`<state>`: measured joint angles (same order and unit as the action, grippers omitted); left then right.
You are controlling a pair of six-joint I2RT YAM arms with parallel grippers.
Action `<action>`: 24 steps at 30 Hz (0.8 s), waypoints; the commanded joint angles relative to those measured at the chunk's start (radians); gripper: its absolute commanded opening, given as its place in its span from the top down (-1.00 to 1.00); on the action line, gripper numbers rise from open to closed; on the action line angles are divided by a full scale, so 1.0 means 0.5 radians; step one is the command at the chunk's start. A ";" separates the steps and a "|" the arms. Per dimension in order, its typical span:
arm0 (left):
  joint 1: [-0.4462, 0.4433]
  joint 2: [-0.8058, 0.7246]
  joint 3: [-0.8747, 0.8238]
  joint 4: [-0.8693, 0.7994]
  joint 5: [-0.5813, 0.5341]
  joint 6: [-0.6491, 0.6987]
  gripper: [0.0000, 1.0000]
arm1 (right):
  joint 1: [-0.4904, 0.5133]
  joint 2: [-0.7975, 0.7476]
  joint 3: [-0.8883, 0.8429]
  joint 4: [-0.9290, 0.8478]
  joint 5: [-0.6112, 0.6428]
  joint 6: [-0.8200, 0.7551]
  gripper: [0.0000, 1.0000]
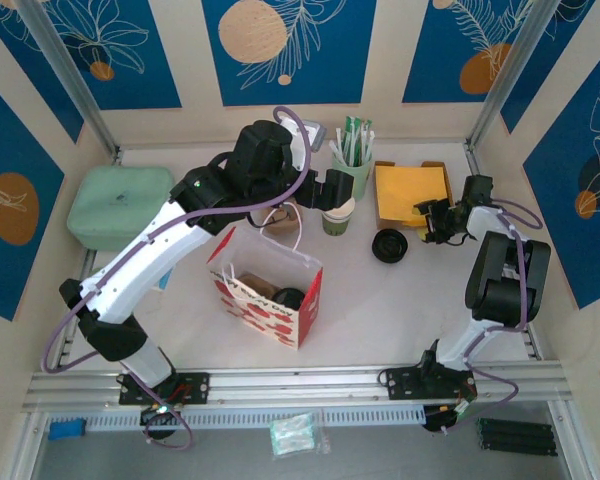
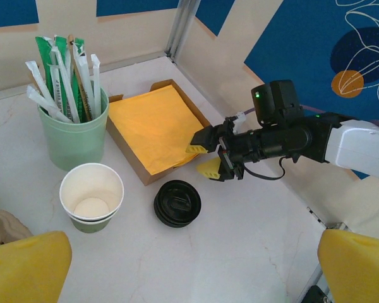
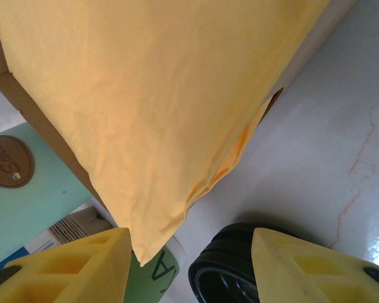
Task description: Pack the takeout coffee
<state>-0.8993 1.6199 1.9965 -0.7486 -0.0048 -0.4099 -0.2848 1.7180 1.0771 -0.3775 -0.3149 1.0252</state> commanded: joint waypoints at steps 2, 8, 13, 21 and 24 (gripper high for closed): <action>-0.018 -0.004 0.069 -0.035 -0.025 0.019 -0.99 | 0.025 0.053 0.058 0.006 -0.030 0.026 -0.05; -0.021 -0.006 0.075 -0.043 -0.032 0.022 -0.99 | 0.048 0.119 0.121 0.006 -0.023 0.028 0.00; -0.020 -0.007 0.079 -0.055 -0.040 0.028 -0.99 | 0.060 0.165 0.168 0.003 -0.015 0.027 0.08; -0.021 -0.007 0.082 -0.055 -0.046 0.025 -0.99 | 0.064 0.221 0.193 0.024 -0.027 0.017 0.54; -0.021 -0.007 0.082 -0.054 -0.045 0.022 -0.99 | 0.054 0.220 0.197 0.042 -0.046 0.010 0.81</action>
<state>-0.9001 1.6199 2.0075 -0.7700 -0.0120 -0.4099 -0.2554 1.8191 1.1545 -0.3588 -0.3149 1.0367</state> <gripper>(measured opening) 0.994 0.127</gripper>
